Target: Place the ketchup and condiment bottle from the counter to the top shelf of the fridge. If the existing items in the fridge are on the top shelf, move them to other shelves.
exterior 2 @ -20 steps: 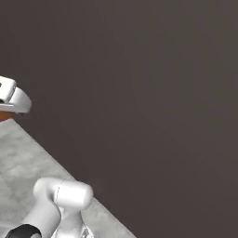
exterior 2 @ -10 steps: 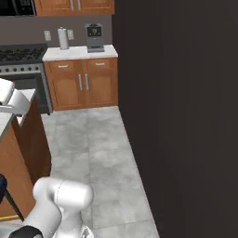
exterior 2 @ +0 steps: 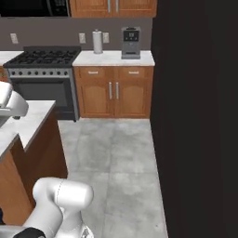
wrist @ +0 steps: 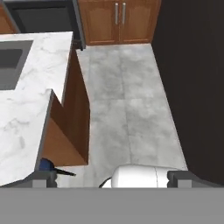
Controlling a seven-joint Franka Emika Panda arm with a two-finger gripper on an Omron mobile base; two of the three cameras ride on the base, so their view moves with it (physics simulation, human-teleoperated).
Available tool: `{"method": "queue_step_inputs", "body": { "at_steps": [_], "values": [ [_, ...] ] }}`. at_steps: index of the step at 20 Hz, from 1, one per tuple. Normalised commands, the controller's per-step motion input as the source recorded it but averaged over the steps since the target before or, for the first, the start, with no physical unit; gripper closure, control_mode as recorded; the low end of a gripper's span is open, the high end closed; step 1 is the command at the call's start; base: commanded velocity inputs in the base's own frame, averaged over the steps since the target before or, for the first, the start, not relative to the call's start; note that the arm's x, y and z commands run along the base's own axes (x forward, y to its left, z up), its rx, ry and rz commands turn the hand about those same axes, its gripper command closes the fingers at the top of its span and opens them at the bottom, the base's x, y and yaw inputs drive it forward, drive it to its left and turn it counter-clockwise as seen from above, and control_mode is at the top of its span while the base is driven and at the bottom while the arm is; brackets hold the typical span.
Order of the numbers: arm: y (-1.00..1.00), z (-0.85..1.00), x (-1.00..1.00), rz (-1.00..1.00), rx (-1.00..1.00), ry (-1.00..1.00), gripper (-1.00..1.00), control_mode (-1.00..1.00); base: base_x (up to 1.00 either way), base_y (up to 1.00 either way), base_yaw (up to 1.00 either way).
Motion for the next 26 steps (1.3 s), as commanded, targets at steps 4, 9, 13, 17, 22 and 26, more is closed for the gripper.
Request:
{"method": "queue_step_inputs", "body": {
  "at_steps": [4,9,13,17,22,26],
  "values": [
    [0.0,0.0,0.0,0.0,0.0,0.0,-1.0,1.0,1.0,-0.29,0.23],
    [0.0,0.0,0.0,0.0,0.0,0.0,-1.0,1.0,1.0,-0.19,0.22],
    [0.0,0.0,0.0,0.0,0.0,0.0,-1.0,1.0,1.0,-0.02,0.19],
    [0.0,0.0,0.0,0.0,0.0,0.0,-1.0,1.0,1.0,0.0,0.17],
    [0.0,0.0,0.0,0.0,0.0,0.0,-1.0,1.0,1.0,0.0,0.16],
    [0.0,0.0,0.0,0.0,0.0,0.0,-1.0,1.0,1.0,0.0,0.15]
  ]
}}
